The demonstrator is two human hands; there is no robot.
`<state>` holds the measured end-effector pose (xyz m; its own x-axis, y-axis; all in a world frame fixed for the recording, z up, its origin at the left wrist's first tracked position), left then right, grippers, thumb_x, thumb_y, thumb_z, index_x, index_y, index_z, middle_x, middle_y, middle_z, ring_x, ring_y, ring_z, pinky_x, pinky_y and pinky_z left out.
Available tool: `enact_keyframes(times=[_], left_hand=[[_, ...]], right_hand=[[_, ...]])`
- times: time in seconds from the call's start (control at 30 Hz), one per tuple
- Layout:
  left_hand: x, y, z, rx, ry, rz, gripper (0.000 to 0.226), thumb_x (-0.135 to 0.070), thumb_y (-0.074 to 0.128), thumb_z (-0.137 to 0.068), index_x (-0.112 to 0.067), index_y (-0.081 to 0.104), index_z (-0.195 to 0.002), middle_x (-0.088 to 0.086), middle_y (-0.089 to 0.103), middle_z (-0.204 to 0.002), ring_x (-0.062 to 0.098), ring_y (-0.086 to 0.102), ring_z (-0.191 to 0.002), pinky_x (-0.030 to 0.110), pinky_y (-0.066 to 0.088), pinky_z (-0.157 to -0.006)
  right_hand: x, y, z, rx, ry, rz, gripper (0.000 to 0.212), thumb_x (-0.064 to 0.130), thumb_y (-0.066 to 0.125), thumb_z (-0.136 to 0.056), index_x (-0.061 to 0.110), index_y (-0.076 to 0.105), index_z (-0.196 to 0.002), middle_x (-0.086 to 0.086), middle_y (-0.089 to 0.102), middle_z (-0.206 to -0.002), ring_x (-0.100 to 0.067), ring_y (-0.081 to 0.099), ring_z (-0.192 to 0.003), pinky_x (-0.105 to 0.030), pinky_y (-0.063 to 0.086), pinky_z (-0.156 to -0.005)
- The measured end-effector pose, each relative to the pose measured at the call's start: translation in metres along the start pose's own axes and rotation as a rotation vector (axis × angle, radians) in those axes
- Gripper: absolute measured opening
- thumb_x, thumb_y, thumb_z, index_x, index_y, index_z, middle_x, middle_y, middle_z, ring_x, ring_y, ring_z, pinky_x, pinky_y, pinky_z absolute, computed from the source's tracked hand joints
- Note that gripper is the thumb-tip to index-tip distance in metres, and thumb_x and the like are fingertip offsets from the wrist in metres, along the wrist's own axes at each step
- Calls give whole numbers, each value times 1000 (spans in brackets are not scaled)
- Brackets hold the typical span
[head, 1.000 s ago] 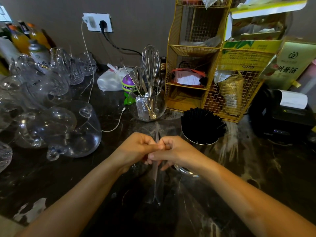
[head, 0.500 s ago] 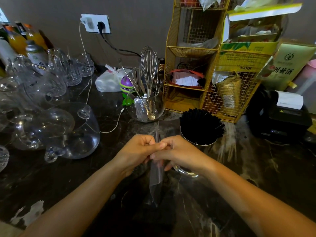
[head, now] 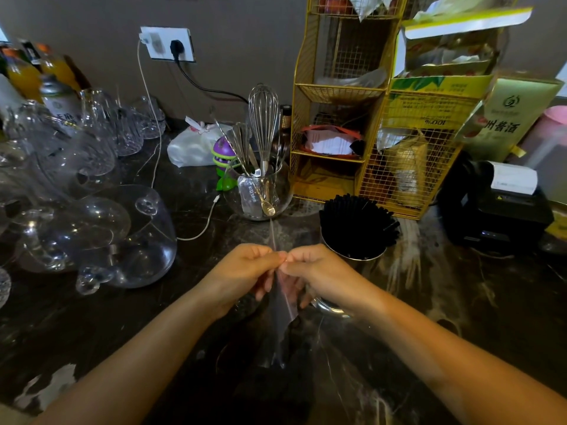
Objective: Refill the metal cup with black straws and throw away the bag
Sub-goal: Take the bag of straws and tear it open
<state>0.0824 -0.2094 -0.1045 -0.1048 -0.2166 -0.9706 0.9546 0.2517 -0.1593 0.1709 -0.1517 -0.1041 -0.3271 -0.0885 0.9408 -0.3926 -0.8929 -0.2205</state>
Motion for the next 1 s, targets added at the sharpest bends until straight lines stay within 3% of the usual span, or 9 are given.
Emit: enact_keyframes(times=[0.2, 0.3, 0.43, 0.5, 0.57, 0.67, 0.73, 0.83, 1.0], left_hand=[[-2, 3, 1, 20, 9, 91, 41, -19, 36, -92, -12, 45, -52, -3, 49, -40, 8, 43, -38, 18, 38, -47], [-6, 3, 2, 8, 38, 165, 43, -16, 36, -91, -14, 46, -49, 1, 48, -44, 10, 43, -41, 21, 37, -48], [-11, 5, 4, 16, 55, 216, 46, -14, 35, -91, -13, 48, -47, 4, 47, -45, 7, 44, -39, 17, 38, -46], [-11, 6, 5, 27, 61, 224, 45, -14, 34, -91, -12, 48, -48, 6, 46, -47, 8, 42, -40, 18, 38, -48], [-11, 7, 5, 32, 64, 233, 45, -14, 34, -91, -13, 48, -48, 10, 42, -51, 9, 41, -42, 18, 38, -49], [-10, 7, 6, 31, 72, 276, 47, -12, 34, -90, -16, 52, -47, 6, 45, -49, 9, 42, -44, 17, 41, -50], [-8, 6, 6, 4, 73, 305, 51, -10, 34, -90, -17, 55, -43, 0, 48, -44, 9, 44, -45, 17, 42, -51], [-7, 0, 7, -26, 59, 156, 48, -9, 38, -88, -18, 54, -44, -3, 46, -41, 9, 43, -45, 18, 40, -52], [-11, -28, 6, -171, 92, -163, 45, 0, 52, -76, -15, 50, -34, -3, 44, -28, 6, 39, -33, 12, 36, -42]], right_hand=[[9, 0, -1, -115, -106, 0, 29, 7, 43, -85, 14, 52, -59, -8, 58, -60, -4, 48, -41, -12, 33, -37], [11, 0, -1, -141, -149, -51, 30, 7, 43, -85, 12, 55, -59, 1, 58, -51, -2, 49, -39, -9, 32, -37], [9, 2, -1, -157, -164, -138, 27, 10, 42, -87, 9, 56, -64, -11, 62, -64, -14, 52, -51, -13, 33, -41], [8, 4, 0, -160, -177, -206, 26, 12, 43, -86, 8, 56, -64, -10, 63, -64, -28, 56, -63, -18, 36, -45], [4, 6, 0, -176, -183, -232, 23, 18, 45, -81, 8, 58, -65, -11, 64, -65, -31, 56, -70, -31, 40, -58], [4, 6, 2, -215, -186, -258, 25, 17, 44, -81, 7, 57, -62, -26, 60, -67, -33, 55, -72, -40, 38, -69], [4, 0, 4, -247, -175, -329, 32, 12, 42, -86, 12, 50, -55, -27, 54, -60, -30, 52, -62, -38, 37, -64], [7, -8, 8, -256, -168, -251, 37, 5, 38, -88, 13, 46, -53, 2, 48, -39, -9, 45, -38, -23, 34, -46], [9, -25, 13, -381, -191, 50, 33, 4, 50, -82, 8, 50, -50, 5, 47, -37, -4, 41, -29, -13, 33, -35]])
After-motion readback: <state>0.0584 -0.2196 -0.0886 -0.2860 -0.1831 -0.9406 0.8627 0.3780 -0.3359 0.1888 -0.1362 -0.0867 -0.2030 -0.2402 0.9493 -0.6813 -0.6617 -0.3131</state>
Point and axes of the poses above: each hand's wrist, its own z-axis away from the middle knuckle, its own y-axis out of the palm, x = y × z, the point moved 5 cm from there along -z, towards the middle knuckle
